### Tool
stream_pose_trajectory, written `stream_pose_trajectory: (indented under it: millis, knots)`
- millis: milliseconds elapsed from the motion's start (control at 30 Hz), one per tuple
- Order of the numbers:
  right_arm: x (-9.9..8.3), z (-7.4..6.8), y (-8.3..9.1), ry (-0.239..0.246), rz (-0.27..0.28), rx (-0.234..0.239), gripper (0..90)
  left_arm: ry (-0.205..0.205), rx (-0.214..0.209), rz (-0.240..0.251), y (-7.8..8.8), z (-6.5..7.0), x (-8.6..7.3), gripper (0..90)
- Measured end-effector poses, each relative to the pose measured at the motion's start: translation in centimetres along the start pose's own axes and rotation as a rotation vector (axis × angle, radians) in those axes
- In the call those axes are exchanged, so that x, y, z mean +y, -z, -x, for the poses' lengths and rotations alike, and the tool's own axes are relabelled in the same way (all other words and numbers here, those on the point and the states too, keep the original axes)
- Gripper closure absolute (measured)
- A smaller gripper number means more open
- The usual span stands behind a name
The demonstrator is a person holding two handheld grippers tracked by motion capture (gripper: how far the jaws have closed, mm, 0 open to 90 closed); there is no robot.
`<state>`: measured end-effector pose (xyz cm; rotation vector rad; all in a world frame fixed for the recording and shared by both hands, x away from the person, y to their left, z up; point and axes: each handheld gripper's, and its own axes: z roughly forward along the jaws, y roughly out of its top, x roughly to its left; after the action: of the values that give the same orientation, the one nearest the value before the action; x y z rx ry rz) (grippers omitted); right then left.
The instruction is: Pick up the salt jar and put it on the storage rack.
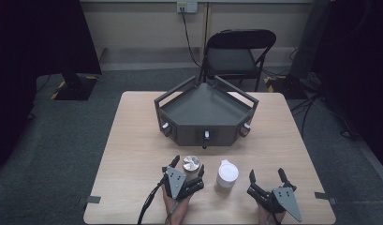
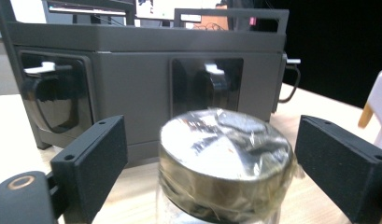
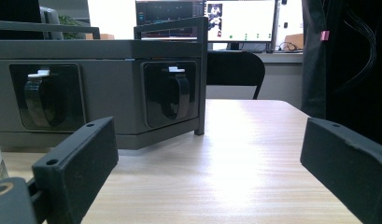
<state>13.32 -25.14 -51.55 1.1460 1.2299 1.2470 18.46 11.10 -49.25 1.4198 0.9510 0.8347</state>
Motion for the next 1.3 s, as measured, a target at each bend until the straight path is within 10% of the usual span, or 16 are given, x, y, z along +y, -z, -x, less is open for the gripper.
stream_pose_trajectory:
  millis: [500,1300]
  knots:
    - [0.0,0.0,0.0,0.001,0.0,0.002,2.6,0.008,-0.02,-0.024,-0.1,-0.4,0.0,31.9]
    - [0.0,0.0,0.1,0.001,0.0,0.002,2.5,0.021,-0.05,-0.022,0.2,-1.6,0.7,34.6]
